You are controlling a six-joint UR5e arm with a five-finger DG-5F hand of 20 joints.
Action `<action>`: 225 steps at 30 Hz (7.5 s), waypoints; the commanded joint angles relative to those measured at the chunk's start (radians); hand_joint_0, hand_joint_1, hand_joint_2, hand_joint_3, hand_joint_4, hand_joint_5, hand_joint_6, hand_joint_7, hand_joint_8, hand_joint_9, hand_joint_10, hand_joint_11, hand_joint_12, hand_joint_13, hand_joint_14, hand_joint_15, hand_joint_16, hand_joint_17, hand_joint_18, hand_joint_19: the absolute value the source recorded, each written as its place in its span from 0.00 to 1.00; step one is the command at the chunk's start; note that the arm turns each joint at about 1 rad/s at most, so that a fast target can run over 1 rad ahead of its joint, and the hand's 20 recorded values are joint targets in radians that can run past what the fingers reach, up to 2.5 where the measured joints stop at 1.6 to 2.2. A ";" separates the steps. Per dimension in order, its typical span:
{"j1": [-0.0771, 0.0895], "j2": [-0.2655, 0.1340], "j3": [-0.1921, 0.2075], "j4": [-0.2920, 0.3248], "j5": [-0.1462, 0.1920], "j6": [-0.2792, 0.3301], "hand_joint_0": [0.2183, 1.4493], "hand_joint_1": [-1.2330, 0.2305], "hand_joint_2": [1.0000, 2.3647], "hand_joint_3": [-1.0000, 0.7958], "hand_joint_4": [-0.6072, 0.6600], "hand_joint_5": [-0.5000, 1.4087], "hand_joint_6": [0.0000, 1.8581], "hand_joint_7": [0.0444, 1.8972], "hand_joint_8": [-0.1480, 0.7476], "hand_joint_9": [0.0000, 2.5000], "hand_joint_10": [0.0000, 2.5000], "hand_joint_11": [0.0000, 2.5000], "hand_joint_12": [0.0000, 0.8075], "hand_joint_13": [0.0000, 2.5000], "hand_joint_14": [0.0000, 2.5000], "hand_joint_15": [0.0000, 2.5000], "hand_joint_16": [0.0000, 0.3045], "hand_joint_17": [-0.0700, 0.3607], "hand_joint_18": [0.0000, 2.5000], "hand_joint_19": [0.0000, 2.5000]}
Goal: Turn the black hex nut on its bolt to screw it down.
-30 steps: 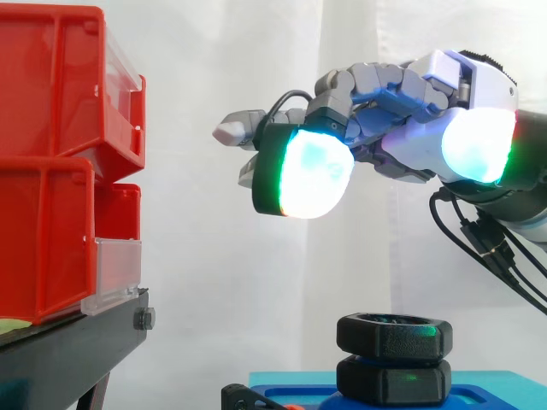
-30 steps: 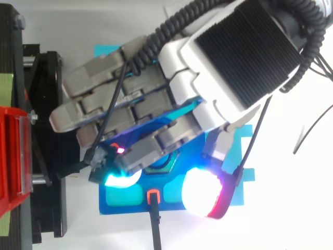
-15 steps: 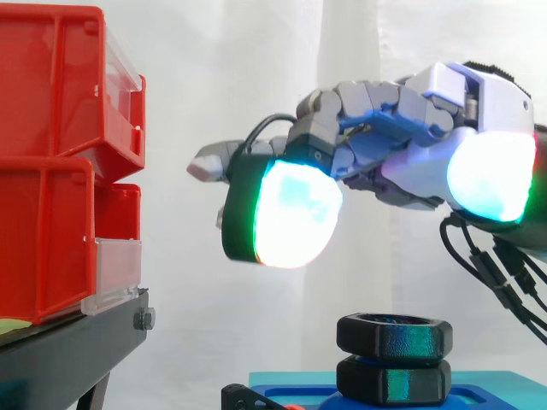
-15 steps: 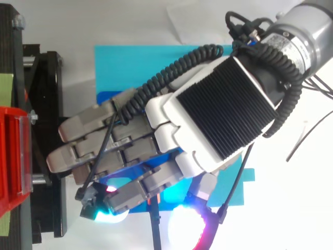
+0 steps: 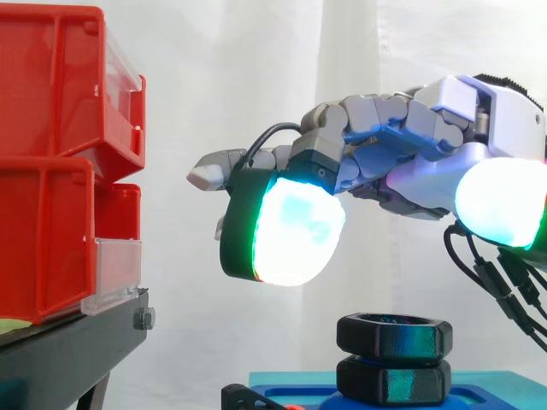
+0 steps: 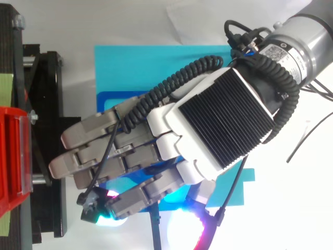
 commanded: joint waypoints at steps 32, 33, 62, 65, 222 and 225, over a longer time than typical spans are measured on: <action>-0.046 -0.034 -0.003 0.019 -0.034 -0.019 0.23 0.66 0.00 0.28 0.71 0.22 0.28 0.67 0.51 0.23 0.00 0.08 0.44 0.10 0.00 0.02 0.16 0.42 0.06 0.07; -0.046 -0.034 -0.003 0.019 -0.036 -0.019 0.23 0.66 0.00 0.28 0.71 0.22 0.29 0.66 0.51 0.23 0.00 0.08 0.44 0.10 0.00 0.02 0.16 0.42 0.07 0.07; -0.022 -0.037 -0.007 0.085 -0.040 -0.023 0.24 0.67 0.00 0.28 0.74 0.21 0.27 0.59 0.52 0.23 0.00 0.08 0.44 0.11 0.00 0.02 0.16 0.42 0.08 0.08; -0.019 -0.039 -0.007 0.098 -0.039 -0.023 0.24 0.67 0.00 0.28 0.74 0.21 0.27 0.59 0.51 0.24 0.00 0.08 0.44 0.11 0.00 0.03 0.16 0.42 0.08 0.08; -0.049 -0.149 0.095 0.372 -0.148 0.185 0.23 0.66 0.00 0.28 0.72 0.20 0.27 0.55 0.50 0.20 0.00 0.09 0.43 0.00 0.00 0.00 0.17 0.43 0.00 0.07; -0.055 -0.149 0.095 0.369 -0.149 0.184 0.23 0.66 0.00 0.28 0.72 0.20 0.27 0.55 0.50 0.20 0.00 0.09 0.44 0.00 0.00 0.01 0.17 0.43 0.00 0.07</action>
